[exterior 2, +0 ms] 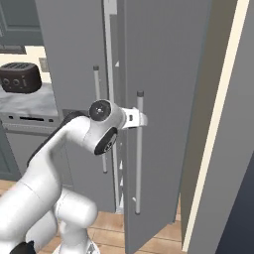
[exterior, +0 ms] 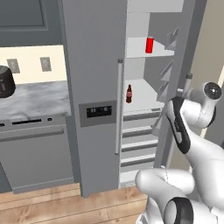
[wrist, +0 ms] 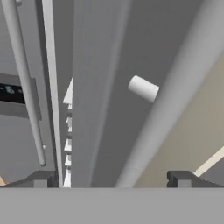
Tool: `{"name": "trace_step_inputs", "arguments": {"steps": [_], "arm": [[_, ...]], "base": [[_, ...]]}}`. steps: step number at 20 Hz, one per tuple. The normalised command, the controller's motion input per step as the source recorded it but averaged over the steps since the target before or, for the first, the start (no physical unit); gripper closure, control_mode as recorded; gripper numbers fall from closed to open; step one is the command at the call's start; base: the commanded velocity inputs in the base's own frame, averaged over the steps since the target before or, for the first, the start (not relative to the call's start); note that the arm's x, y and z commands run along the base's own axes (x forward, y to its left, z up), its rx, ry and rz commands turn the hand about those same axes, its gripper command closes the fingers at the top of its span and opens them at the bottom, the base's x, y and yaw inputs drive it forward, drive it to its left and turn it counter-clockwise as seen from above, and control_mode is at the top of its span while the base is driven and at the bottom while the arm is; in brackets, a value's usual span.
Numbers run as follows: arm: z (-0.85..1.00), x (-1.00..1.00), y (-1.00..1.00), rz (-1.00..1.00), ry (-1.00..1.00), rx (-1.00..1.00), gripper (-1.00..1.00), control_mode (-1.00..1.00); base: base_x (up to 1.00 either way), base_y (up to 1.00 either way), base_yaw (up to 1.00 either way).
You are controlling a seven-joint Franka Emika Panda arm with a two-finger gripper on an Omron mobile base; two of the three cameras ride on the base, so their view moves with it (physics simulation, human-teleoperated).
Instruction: Open the fridge, grab two sodas, and place both sodas inside the bowl with ice on the dining counter.
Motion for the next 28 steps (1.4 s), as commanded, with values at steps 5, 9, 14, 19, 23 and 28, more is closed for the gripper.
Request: {"name": "trace_step_inputs", "arguments": {"steps": [5, 9, 14, 19, 23, 28], "arm": [[0.61, -0.47, 0.44, 0.0, 0.13, -0.08, -1.0, -1.0], [0.27, -0.17, 0.85, 0.0, 0.07, -0.19, -1.0, -1.0], [0.0, -0.01, 1.0, 0.04, 0.06, -0.26, -1.0, -1.0], [0.0, 0.27, 0.54, 0.02, 0.02, -0.18, -1.0, -1.0], [0.0, 0.74, 0.07, 0.0, 0.07, -0.07, -1.0, -1.0], [0.0, 0.83, 0.0, 0.0, 0.05, -0.04, -1.0, -1.0]], "base": [[0.0, 0.0, 0.0], [0.0, 0.0, 0.0], [0.0, 0.0, 0.0], [0.0, 0.0, 0.0], [0.0, 0.0, 0.0], [0.0, 0.0, 0.0]]}}
